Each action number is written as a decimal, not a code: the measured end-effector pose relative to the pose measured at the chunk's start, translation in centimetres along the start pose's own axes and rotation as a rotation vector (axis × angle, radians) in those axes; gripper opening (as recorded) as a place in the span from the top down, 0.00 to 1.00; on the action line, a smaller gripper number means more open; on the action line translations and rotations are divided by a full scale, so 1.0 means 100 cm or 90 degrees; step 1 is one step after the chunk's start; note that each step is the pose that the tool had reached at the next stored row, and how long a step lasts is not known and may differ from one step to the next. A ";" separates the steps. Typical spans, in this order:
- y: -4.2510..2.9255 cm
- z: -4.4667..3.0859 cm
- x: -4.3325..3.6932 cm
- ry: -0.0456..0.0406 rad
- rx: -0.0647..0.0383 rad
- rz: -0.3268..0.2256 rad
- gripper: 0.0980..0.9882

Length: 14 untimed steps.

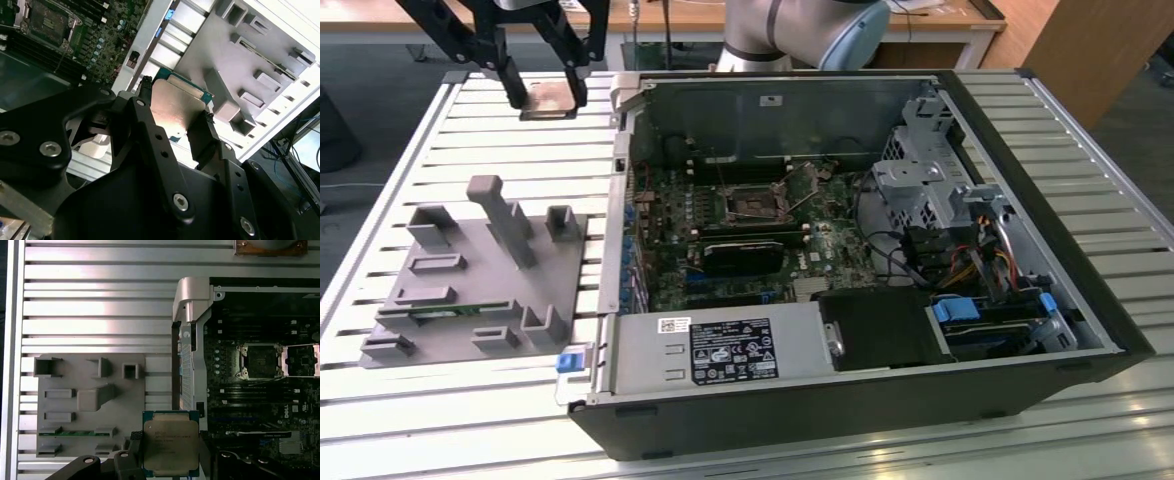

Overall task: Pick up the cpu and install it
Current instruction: 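Pick up the cpu and move it towards the insertion slot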

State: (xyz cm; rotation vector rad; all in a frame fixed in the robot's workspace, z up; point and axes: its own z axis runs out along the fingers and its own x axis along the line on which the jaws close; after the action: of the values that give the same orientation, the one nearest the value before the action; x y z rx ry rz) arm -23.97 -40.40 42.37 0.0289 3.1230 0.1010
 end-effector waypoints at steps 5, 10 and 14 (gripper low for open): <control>0.0001 0.0005 -0.0073 0.0000 0.000 0.000 0.51; 0.0003 0.0009 -0.0172 -0.0001 0.000 0.000 0.51; 0.0005 0.0012 -0.0248 -0.0001 0.000 0.000 0.51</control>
State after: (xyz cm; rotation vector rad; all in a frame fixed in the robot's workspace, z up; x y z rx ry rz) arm -21.49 -40.39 42.29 0.0288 3.1229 0.1011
